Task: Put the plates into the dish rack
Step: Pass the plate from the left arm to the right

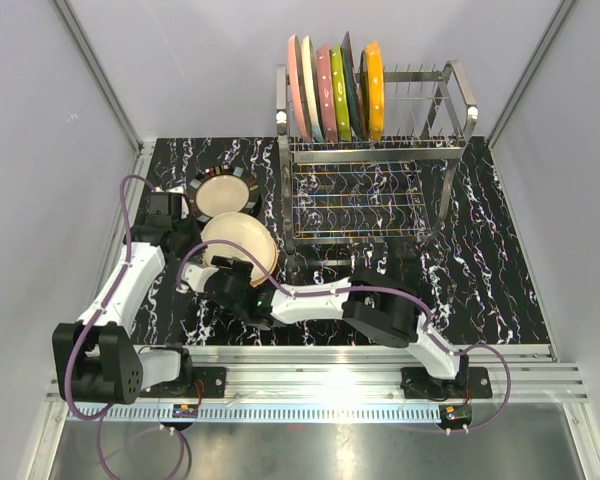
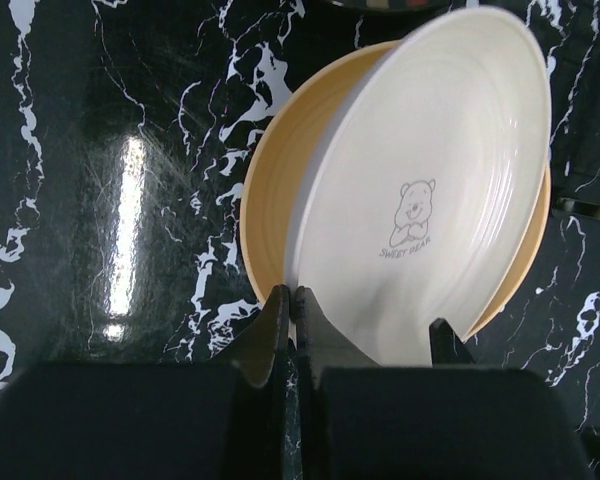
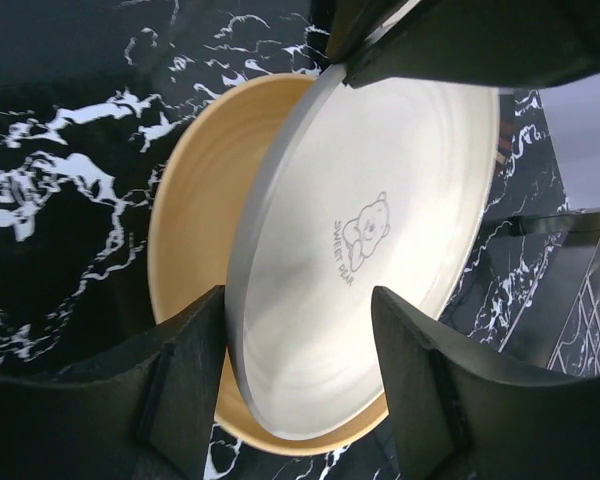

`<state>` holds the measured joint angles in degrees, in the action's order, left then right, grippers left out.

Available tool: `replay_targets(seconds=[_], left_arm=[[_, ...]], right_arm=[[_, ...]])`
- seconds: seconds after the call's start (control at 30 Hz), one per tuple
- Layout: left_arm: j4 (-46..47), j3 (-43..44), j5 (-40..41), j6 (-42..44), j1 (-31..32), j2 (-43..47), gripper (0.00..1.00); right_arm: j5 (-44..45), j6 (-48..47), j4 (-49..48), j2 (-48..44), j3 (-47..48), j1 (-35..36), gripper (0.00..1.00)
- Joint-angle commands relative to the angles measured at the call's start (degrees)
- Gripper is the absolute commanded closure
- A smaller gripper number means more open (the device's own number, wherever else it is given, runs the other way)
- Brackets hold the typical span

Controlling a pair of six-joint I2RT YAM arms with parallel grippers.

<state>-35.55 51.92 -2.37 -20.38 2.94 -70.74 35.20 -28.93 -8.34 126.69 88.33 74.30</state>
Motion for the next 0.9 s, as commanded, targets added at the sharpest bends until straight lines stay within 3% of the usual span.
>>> replay_targets(seconds=[0.0, 0.1, 0.4, 0.5, 0.57, 0.73, 0.77, 0.87], left_arm=[[3.2, 0.2, -2.5, 0.3, -0.1, 2.5, 1.0], [3.1, 0.3, -2.4, 0.4, -0.2, 2.5, 1.0], [3.0, 0.7, -1.8, 0.5, -0.1, 3.2, 0.99], [2.9, 0.8, -1.1, 0.3, -0.3, 3.3, 0.8], [3.1, 0.4, -0.3, 0.1, -0.3, 4.2, 0.78], [4.5, -0.2, -0.1, -0.9, -0.4, 6.7, 0.57], [4.9, -0.5, -0.6, -1.1, -0.4, 7.1, 0.48], [7.0, -1.8, -2.3, -1.9, -0.9, 9.3, 0.32]], right_arm=[[2.2, -3.6, -5.3, 1.4, 2.4, -0.9, 0.36], [1.4, -4.8, -6.7, 1.5, 1.7, -1.0, 0.4], [-0.6, -6.6, -10.2, -1.7, -1.4, -0.1, 0.75], [-0.9, -8.4, -10.6, -3.4, -1.9, 1.0, 0.86], [-1.2, -9.1, -10.6, -4.7, -2.3, 2.1, 0.93], [-2.5, -7.4, -6.7, -8.2, -2.3, 4.1, 0.99], [-2.4, -7.1, -6.2, -8.7, -2.3, 4.4, 1.0], [-2.8, -4.7, -2.7, -10.2, -2.0, 5.3, 1.0]])
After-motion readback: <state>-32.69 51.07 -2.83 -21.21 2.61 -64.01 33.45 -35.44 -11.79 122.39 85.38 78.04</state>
